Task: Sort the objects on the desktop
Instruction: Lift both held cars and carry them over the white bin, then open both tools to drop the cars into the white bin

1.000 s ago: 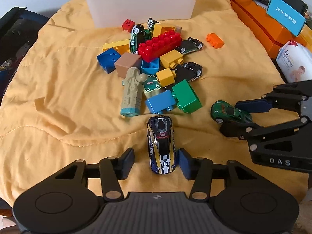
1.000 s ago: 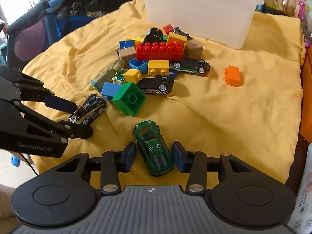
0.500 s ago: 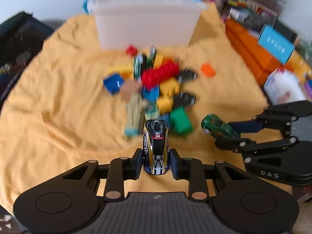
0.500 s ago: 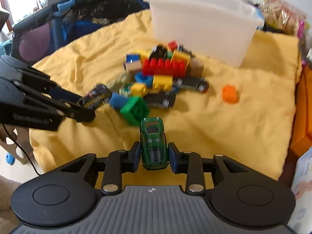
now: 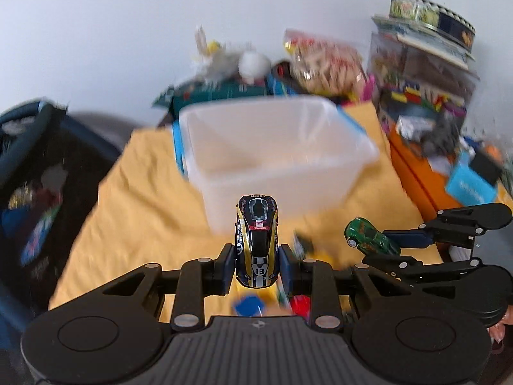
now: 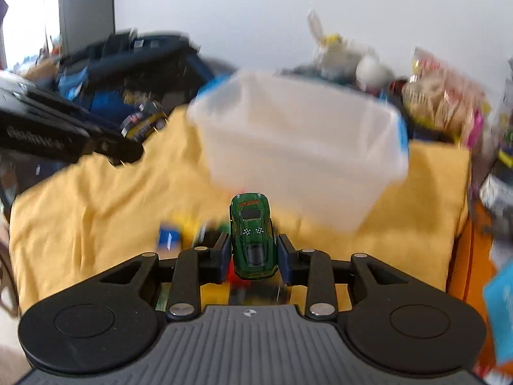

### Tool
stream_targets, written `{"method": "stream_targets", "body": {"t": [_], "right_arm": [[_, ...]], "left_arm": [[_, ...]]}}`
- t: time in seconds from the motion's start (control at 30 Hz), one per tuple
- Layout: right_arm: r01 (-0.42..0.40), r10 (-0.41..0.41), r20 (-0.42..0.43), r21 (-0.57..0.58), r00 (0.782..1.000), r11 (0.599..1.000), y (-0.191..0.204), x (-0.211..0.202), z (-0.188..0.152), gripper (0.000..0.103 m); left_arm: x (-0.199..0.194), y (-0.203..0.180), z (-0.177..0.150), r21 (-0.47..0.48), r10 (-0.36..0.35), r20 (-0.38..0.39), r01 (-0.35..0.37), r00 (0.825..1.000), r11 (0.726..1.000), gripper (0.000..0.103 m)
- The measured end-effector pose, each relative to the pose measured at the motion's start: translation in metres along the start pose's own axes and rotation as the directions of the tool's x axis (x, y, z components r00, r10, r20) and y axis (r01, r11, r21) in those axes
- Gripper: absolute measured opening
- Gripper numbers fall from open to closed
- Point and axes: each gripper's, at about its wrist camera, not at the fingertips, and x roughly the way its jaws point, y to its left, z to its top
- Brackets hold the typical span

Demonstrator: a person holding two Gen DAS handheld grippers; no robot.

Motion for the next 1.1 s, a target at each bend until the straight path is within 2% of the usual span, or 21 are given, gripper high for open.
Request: {"method": "stream_targets", "body": {"t": [0.13, 0.2, 0.3, 0.43, 0.5, 0.57, 0.63, 0.77, 0.83, 0.93, 1.03, 1.1], "right_arm": [[0.002, -0.006, 0.073, 0.057, 0.997, 0.998, -0.018, 0.018, 0.051, 0.034], [0.023, -0.029, 0.070, 0.084, 0.997, 0.996, -0.027, 0.038, 0.073, 0.034], [0.040, -0.041, 0.008, 0.167, 0.999, 0.985, -0.044, 0.074, 0.088, 0.034], [0.073, -0.058, -0.062, 0.279, 0.996, 0.957, -0.062, 0.107, 0.091, 0.036], [0.089, -0.070, -0.075, 0.297, 0.995, 0.951, -0.066, 0.112, 0.091, 0.039], [0.104, -0.087, -0.075, 0.283, 0.993, 0.953, -0.064, 0.110, 0.091, 0.041], [0.135, -0.118, -0.082, 0.257, 0.990, 0.957, -0.061, 0.106, 0.095, 0.041], [0.125, -0.121, -0.034, 0.257, 0.992, 0.958, -0.056, 0.081, 0.094, 0.044], [0.128, -0.130, -0.011, 0.245, 0.991, 0.961, -0.051, 0.065, 0.091, 0.055], [0.135, -0.141, 0.013, 0.215, 0.990, 0.967, -0.041, 0.043, 0.079, 0.060], [0.104, -0.107, 0.002, 0.200, 0.994, 0.974, -0.035, 0.030, 0.060, 0.060], [0.061, -0.059, -0.019, 0.185, 0.998, 0.981, -0.031, 0.026, 0.043, 0.058]], "left_arm": [[0.023, 0.011, 0.047, 0.051, 0.004, 0.060, -0.007, 0.998, 0.999, 0.032], [0.041, 0.015, 0.066, 0.067, 0.015, 0.079, -0.020, 0.997, 0.998, 0.032], [0.075, 0.017, 0.086, 0.066, 0.033, 0.073, -0.038, 0.997, 0.997, 0.032], [0.112, 0.018, 0.097, 0.058, 0.005, 0.035, -0.007, 0.999, 0.998, 0.032], [0.124, 0.015, 0.096, 0.068, 0.012, 0.018, -0.013, 1.000, 0.998, 0.033], [0.130, 0.013, 0.093, 0.086, 0.027, 0.013, -0.028, 1.000, 0.996, 0.042], [0.130, 0.011, 0.090, 0.108, 0.040, 0.017, -0.041, 0.999, 0.993, 0.064], [0.112, 0.013, 0.082, 0.119, 0.045, 0.070, -0.053, 0.997, 0.992, 0.072], [0.103, 0.014, 0.074, 0.120, 0.053, 0.083, -0.063, 0.995, 0.991, 0.076], [0.083, 0.019, 0.054, 0.090, 0.005, 0.082, -0.012, 0.997, 0.996, 0.076], [0.064, 0.027, 0.028, -0.007, -0.054, 0.028, 0.054, 0.998, 0.999, 0.076], [0.051, 0.033, 0.003, -0.091, -0.132, -0.018, 0.130, 0.991, 0.987, 0.076]]}}
